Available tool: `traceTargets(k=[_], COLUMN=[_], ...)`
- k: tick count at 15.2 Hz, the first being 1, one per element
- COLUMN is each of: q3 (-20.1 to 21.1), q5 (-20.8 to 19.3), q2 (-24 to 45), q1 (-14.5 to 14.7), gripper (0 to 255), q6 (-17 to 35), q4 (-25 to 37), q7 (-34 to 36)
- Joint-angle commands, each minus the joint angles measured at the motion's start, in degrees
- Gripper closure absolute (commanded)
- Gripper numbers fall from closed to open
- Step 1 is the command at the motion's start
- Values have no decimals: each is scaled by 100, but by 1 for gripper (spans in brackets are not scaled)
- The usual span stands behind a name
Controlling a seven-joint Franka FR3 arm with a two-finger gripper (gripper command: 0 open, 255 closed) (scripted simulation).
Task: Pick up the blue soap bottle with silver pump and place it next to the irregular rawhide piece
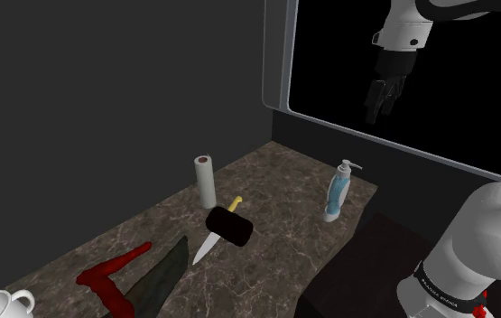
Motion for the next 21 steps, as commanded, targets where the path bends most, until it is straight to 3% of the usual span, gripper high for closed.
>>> traceTargets(k=[1, 14, 21], q3=[0, -74, -103], q5=[0, -170, -199], q2=[0, 1253, 1332], q1=[0, -105, -120], gripper=[0, 0, 0], q6=[0, 2129, 2699], q4=[0, -1488, -1978], q7=[0, 208, 213])
